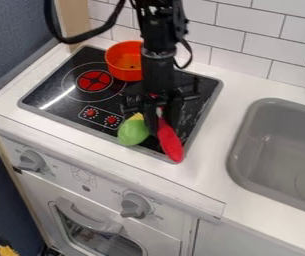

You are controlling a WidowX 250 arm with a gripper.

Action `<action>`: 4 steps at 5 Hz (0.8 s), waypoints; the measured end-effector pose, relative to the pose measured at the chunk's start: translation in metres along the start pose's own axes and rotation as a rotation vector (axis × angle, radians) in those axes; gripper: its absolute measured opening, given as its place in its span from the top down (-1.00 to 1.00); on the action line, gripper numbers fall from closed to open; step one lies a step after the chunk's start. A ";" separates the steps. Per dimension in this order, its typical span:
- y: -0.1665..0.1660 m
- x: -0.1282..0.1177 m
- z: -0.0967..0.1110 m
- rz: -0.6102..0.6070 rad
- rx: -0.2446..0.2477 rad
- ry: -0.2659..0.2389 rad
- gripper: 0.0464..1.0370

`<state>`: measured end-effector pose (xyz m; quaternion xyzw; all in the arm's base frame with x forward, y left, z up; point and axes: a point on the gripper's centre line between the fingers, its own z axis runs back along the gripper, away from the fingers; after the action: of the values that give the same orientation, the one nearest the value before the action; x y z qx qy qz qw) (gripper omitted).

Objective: Take the red fork and put it on the left burner

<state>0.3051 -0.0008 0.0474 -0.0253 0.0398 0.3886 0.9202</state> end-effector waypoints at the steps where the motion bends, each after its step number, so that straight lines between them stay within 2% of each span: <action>1: 0.009 0.022 0.004 0.047 -0.005 -0.002 0.43; 2: 0.012 0.042 0.006 0.084 -0.006 -0.022 0.43; 4: 0.035 0.084 0.001 0.174 0.055 -0.095 0.43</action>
<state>0.3378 0.0836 0.0403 0.0219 0.0090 0.4666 0.8841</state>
